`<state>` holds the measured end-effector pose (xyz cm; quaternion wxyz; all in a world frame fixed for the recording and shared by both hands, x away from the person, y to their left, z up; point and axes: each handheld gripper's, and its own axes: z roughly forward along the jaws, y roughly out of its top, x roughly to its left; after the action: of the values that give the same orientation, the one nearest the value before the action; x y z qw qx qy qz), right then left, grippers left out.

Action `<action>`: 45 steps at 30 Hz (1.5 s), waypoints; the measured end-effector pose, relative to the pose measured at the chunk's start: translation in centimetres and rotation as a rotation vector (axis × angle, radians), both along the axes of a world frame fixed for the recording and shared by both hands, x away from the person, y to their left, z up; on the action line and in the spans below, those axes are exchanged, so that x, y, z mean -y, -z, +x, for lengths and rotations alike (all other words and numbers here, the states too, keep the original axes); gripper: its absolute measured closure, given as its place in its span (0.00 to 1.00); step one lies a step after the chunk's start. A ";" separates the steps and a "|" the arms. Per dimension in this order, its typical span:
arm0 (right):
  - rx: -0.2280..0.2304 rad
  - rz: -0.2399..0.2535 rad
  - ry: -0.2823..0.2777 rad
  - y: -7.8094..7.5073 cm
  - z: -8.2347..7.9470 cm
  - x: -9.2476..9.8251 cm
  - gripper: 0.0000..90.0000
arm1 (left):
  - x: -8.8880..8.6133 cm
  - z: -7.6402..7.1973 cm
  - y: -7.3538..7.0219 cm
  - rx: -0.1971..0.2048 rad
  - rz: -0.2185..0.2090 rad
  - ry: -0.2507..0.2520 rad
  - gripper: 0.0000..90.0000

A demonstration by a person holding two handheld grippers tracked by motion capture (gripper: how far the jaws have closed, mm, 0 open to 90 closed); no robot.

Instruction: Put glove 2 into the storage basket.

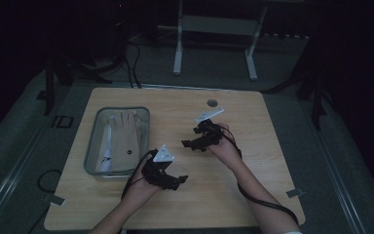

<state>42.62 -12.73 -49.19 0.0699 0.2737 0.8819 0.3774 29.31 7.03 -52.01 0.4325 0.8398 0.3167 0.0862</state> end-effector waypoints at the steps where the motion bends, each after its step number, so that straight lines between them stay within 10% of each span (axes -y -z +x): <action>1: -0.002 -0.003 0.003 0.2 -0.1 0.4 0.22 | 0.1 0.0 0.1 0.001 0.002 0.003 0.17; 22: -0.028 -0.003 0.021 4.7 -2.7 6.9 0.20 | 2.6 0.4 3.8 -0.048 0.054 0.062 0.17; 45: -0.002 0.028 0.039 6.1 -5.9 12.0 0.20 | 5.3 -0.4 4.7 -0.060 0.042 0.190 0.17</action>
<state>36.70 -24.70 -55.34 0.0725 0.2921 0.8711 0.3882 28.90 1.69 -56.73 0.4112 0.8772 0.2464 0.0262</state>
